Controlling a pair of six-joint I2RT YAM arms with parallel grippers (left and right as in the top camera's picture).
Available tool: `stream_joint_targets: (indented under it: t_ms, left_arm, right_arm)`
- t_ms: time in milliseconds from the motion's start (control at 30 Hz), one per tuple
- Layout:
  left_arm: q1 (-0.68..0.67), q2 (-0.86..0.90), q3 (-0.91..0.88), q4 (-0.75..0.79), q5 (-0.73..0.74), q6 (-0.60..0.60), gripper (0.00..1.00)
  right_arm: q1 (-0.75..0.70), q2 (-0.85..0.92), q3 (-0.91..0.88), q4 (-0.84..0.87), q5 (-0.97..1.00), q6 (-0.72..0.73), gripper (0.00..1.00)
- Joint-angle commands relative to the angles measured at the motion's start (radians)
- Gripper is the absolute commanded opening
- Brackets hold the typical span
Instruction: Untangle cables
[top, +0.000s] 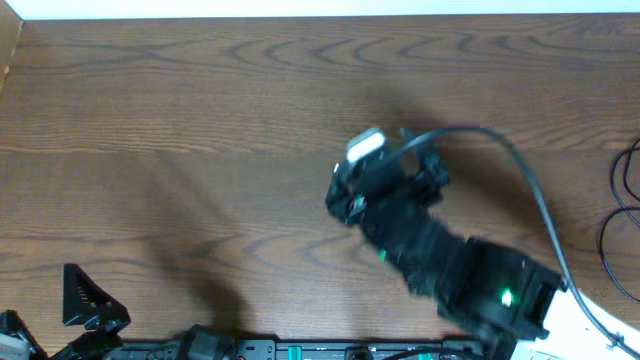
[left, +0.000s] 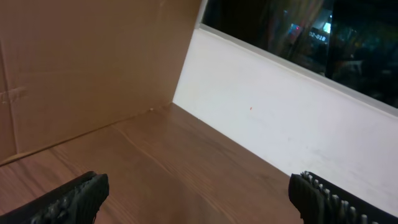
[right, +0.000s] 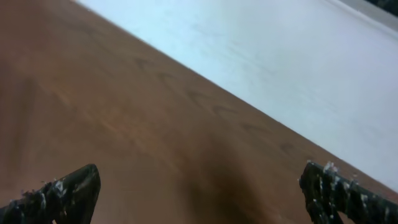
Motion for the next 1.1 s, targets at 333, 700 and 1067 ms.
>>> stream_joint_targets:
  t_ms: [333, 700, 1067]
  left_arm:
    - [0.004, -0.002, -0.002, 0.006, 0.025, 0.009, 0.98]
    - [0.004, -0.002, -0.002, 0.005, 0.025, 0.001, 0.98]
    - [0.004, -0.002, -0.003, -0.003, 0.025, -0.018, 0.98]
  right_arm:
    - [-0.564, 0.000, -0.019, 0.072, -0.430, 0.024, 0.99]
    - [-0.702, -0.083, -0.272, 0.130, -0.541, 0.020, 0.99]
    - [-0.715, -0.269, -0.670, 0.356, -0.589, 0.074, 0.99]
